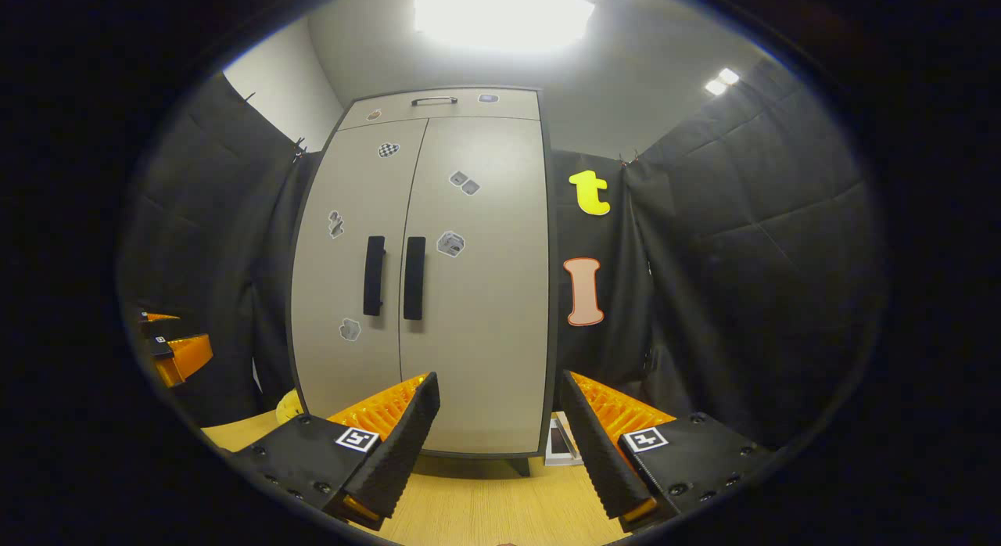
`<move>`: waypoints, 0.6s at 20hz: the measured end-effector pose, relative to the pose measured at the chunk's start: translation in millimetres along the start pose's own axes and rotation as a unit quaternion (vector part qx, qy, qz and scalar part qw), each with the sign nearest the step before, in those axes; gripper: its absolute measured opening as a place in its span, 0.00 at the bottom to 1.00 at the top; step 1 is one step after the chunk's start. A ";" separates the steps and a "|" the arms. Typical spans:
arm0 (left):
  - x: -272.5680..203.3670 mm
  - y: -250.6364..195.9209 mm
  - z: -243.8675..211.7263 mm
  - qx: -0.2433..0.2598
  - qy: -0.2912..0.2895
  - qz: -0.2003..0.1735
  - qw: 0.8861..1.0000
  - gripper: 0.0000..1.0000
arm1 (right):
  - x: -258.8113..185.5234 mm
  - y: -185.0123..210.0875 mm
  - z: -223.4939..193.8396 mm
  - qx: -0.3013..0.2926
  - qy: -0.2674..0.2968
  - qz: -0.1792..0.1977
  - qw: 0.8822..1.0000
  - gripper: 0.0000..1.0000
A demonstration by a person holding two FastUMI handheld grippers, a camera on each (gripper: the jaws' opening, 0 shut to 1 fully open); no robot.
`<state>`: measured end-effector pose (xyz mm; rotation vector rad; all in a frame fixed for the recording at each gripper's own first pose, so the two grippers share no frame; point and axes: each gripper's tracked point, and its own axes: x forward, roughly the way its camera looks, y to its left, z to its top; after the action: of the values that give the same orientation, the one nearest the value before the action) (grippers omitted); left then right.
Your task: Open the right door of the double-door shoe cabinet with the right hand, and open the left door with the left hand.
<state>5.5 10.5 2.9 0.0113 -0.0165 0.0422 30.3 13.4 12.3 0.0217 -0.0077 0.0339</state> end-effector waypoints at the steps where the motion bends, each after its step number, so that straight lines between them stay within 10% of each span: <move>1: -0.4 2.1 -1.0 -0.001 0.000 0.003 1.000 0.89 | 4.5 1.8 2.1 0.001 0.000 0.003 1.000 0.98; 12: -18.2 26.1 -0.1 0.008 0.000 0.036 0.999 0.89 | 67.5 40.5 38.8 0.009 -0.019 0.050 0.999 0.97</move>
<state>-13.8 35.8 2.8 0.0259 -0.0159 0.1147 96.0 55.4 52.6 0.0406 -0.0456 0.1330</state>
